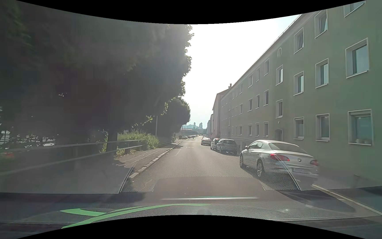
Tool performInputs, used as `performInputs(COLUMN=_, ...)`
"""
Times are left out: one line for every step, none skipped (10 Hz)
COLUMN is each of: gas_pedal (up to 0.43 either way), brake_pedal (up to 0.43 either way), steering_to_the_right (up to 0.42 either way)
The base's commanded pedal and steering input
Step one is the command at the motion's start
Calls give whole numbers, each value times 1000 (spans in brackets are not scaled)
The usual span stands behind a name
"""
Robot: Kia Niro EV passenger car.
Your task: Follow the waypoints while adhering to traffic rules and regulations
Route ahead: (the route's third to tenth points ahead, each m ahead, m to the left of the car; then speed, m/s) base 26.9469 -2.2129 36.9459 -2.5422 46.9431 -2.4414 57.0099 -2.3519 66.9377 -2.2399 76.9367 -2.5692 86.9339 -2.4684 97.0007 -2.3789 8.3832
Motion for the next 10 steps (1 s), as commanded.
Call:
performInputs(gas_pedal=39, brake_pedal=0, steering_to_the_right=2)
performInputs(gas_pedal=39, brake_pedal=0, steering_to_the_right=2)
performInputs(gas_pedal=39, brake_pedal=0, steering_to_the_right=1)
performInputs(gas_pedal=39, brake_pedal=0, steering_to_the_right=1)
performInputs(gas_pedal=39, brake_pedal=0, steering_to_the_right=1)
performInputs(gas_pedal=39, brake_pedal=0, steering_to_the_right=0)
performInputs(gas_pedal=39, brake_pedal=0, steering_to_the_right=0)
performInputs(gas_pedal=39, brake_pedal=0, steering_to_the_right=0)
performInputs(gas_pedal=39, brake_pedal=0, steering_to_the_right=-1)
performInputs(gas_pedal=47, brake_pedal=0, steering_to_the_right=-1)
